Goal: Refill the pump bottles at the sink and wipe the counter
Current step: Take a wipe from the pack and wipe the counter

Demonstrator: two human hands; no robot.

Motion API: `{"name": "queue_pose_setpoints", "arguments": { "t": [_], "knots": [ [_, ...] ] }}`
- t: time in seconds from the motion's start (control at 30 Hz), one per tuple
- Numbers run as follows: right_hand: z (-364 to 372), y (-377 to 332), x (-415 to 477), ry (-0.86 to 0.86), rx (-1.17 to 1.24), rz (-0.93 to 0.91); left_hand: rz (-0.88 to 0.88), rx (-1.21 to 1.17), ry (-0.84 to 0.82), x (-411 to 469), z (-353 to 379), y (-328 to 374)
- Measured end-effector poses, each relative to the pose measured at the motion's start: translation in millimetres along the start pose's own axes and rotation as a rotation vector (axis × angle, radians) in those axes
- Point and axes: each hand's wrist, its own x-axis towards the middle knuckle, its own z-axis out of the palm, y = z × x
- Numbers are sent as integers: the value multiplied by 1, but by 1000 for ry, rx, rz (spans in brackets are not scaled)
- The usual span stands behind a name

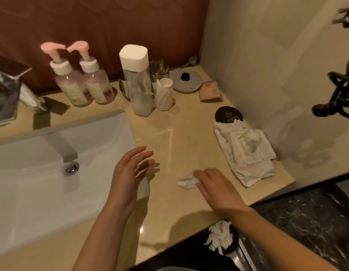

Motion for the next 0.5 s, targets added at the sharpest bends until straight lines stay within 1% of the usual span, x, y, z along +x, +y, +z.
{"name": "queue_pose_setpoints", "arguments": {
  "t": [0.1,0.2,0.27,0.37,0.5],
  "knots": [
    [-4,6,25,45,-92,116,8,11,29,-5,-18,-1],
    [0,4,53,87,-105,293,0,12,49,-11,-33,-3],
    [6,-8,65,116,-79,377,-8,12,55,-14,-42,-3],
    [16,-41,66,95,-39,372,-19,25,50,-17,-52,-2],
    [27,-80,45,67,40,246,-17,53,19,-20,-60,-2]
  ]
}}
